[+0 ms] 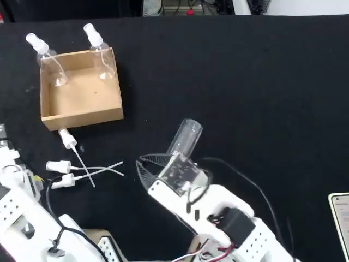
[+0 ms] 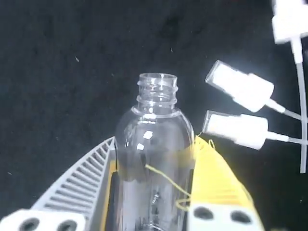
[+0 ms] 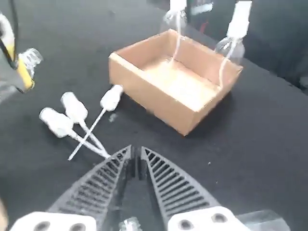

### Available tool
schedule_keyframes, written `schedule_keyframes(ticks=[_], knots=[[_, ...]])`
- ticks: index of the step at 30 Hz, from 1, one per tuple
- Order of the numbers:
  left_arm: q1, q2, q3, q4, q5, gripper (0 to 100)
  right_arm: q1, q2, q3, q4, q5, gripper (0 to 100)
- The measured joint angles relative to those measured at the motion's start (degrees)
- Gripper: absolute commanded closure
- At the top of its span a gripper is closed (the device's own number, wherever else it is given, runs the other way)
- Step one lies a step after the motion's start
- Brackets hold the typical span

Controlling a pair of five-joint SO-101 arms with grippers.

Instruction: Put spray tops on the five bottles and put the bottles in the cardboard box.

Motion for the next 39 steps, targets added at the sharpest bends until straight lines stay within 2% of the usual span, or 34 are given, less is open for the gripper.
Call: schedule_keyframes(ticks=[4,9,12,18,21,29,34,39], knots=[[0.00,-0.62,1.67,-0.18,4.04,91,-2.90,10.81,-5.19,-1.49,0.00,98.3],[-0.09,-0.62,2.02,-2.64,5.80,91,-7.21,28.31,-12.22,-8.97,-0.44,98.3],[-1.93,-0.62,2.02,-5.27,6.07,91,-8.26,40.00,-17.23,-13.36,-5.36,97.9],[-8.26,-0.62,2.29,-10.90,6.07,91,-10.73,63.47,-30.68,-15.56,-13.27,80.5],[-9.23,-0.62,3.43,-12.31,6.07,91,-12.13,74.55,-38.51,-15.74,-15.30,76.0],[-14.15,-0.62,3.52,-16.26,6.07,91,-12.57,96.70,-57.58,-16.26,-20.57,75.8],[-17.93,-0.62,3.52,-18.99,6.07,91,-12.57,107.16,-68.31,-16.44,-21.10,75.8],[-18.64,-0.62,3.52,-18.99,5.98,91,-12.57,117.63,-77.89,-16.44,-21.10,75.8]])
